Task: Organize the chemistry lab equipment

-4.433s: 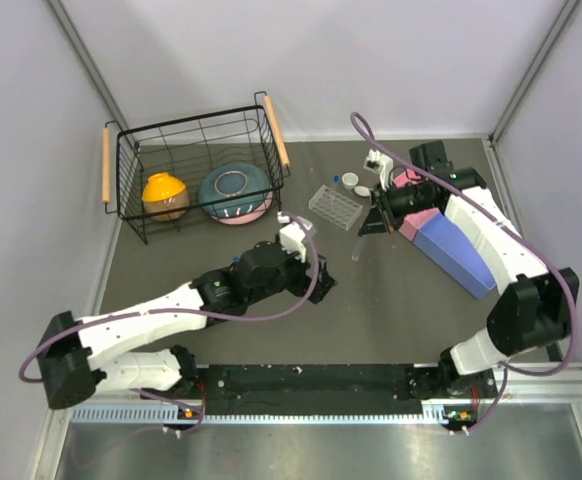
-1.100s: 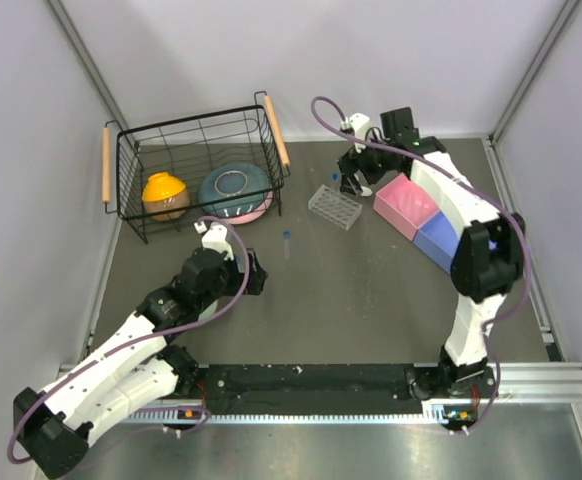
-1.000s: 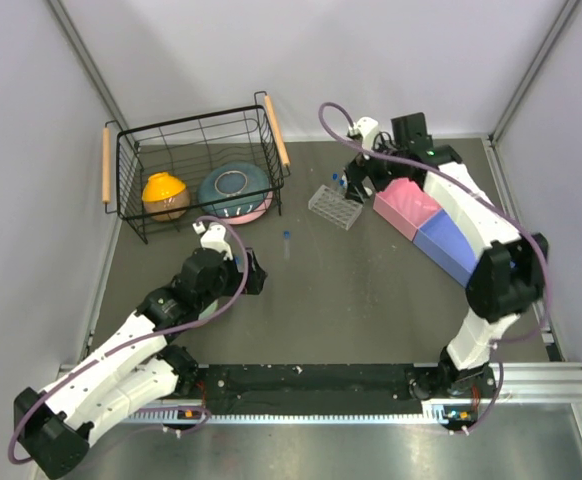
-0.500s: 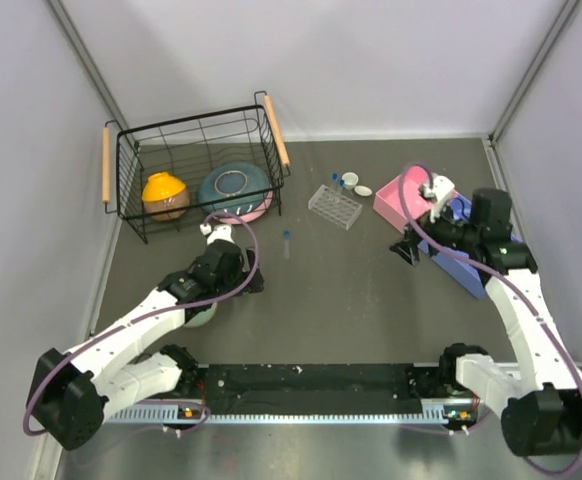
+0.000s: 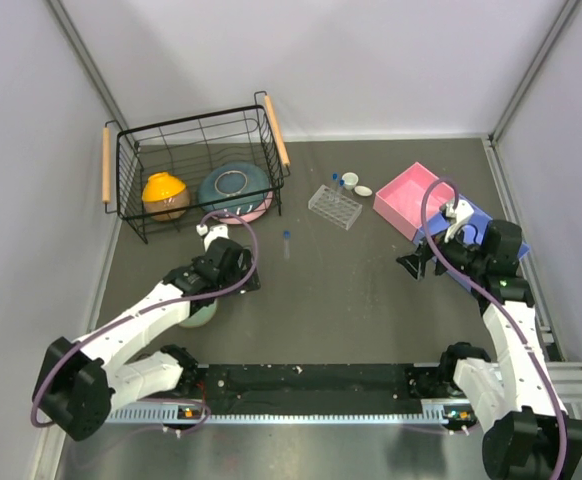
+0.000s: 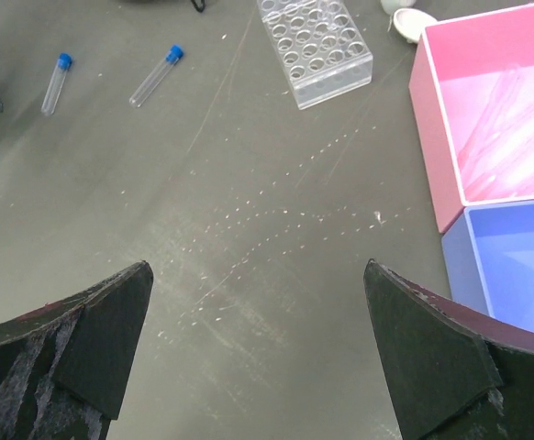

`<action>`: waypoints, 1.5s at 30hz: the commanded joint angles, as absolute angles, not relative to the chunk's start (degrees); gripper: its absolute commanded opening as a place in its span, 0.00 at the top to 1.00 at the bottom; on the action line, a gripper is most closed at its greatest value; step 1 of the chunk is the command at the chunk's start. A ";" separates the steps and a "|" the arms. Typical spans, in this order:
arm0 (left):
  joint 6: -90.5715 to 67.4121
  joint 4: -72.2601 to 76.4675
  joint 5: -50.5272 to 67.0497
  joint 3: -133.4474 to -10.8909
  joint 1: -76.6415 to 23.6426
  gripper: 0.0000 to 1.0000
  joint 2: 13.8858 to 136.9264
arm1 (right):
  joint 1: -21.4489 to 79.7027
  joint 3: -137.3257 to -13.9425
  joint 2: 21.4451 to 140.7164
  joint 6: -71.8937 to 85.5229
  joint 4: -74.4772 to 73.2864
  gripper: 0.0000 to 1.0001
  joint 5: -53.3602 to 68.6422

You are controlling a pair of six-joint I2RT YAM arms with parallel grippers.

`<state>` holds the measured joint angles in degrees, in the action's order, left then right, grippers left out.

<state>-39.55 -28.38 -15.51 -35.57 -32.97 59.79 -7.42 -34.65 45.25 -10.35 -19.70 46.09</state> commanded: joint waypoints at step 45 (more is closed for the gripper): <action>-39.55 -22.50 -18.81 -46.76 -30.15 0.52 85.16 | -8.53 -33.49 43.59 -21.18 -18.11 0.01 38.67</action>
<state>-39.35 -23.53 -17.12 -44.53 -30.68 83.50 -7.70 -33.63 43.62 -20.01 -19.31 37.74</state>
